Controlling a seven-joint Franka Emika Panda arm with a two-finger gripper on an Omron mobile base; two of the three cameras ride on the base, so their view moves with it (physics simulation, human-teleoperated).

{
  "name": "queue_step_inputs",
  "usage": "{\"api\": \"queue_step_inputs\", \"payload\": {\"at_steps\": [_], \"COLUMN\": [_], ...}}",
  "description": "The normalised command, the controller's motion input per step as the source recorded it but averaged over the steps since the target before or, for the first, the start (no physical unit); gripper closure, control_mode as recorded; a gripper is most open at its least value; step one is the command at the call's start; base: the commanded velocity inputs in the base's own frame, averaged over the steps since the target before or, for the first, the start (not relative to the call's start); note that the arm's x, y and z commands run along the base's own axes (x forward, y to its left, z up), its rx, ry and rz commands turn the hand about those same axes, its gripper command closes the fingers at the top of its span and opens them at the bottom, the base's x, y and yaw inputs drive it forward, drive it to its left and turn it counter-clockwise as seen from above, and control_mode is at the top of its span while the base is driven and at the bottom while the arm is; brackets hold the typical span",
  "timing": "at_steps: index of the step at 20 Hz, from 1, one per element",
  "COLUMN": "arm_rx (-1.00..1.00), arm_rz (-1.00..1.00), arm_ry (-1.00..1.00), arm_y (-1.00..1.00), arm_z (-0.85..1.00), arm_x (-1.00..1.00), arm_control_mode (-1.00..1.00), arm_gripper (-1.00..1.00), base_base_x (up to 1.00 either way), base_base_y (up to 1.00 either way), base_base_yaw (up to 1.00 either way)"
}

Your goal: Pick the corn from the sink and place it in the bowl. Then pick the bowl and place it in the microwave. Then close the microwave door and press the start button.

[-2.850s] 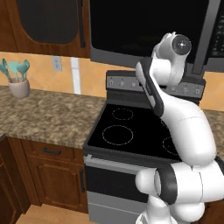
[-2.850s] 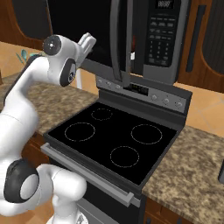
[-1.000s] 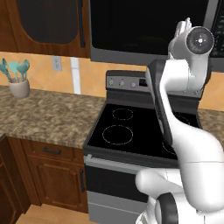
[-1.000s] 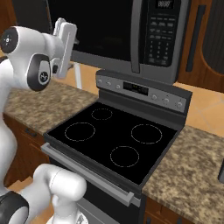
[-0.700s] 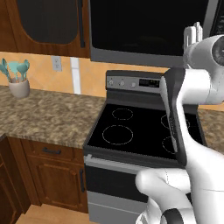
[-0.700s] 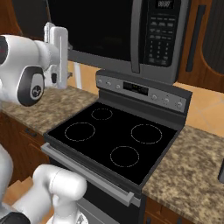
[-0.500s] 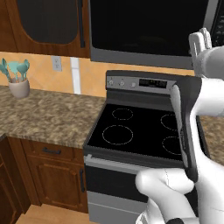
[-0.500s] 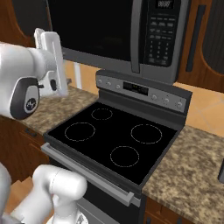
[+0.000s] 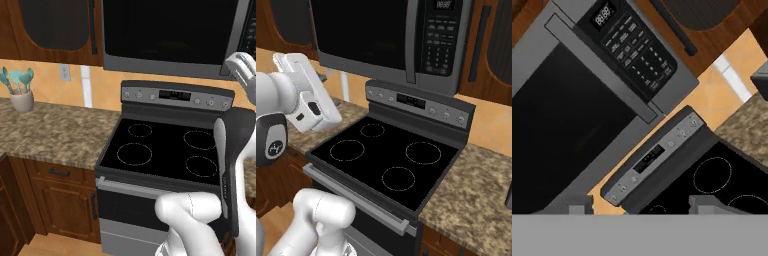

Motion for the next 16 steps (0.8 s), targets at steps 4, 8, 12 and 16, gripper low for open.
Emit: {"api": "queue_step_inputs", "payload": {"at_steps": [4,8,12,16], "arm_rx": [-0.45,-0.47,-0.13,-0.05], "arm_rz": [0.02,0.08,0.05,0.00], "arm_ry": [-0.06,-0.15,-0.05,-0.01], "arm_y": [-0.44,-0.24,-0.34,-0.29], "arm_z": [-0.02,0.00,0.00,-0.12], "arm_x": [-0.18,-0.06,0.01,0.02], "arm_control_mode": [-1.00,-1.00,-1.00,-1.00], "arm_gripper": [1.00,1.00,1.00,1.00], "base_base_x": [0.00,0.00,0.00,0.00], "base_base_y": [0.00,0.00,0.00,0.00], "base_base_yaw": [0.00,0.00,0.00,0.00]}}
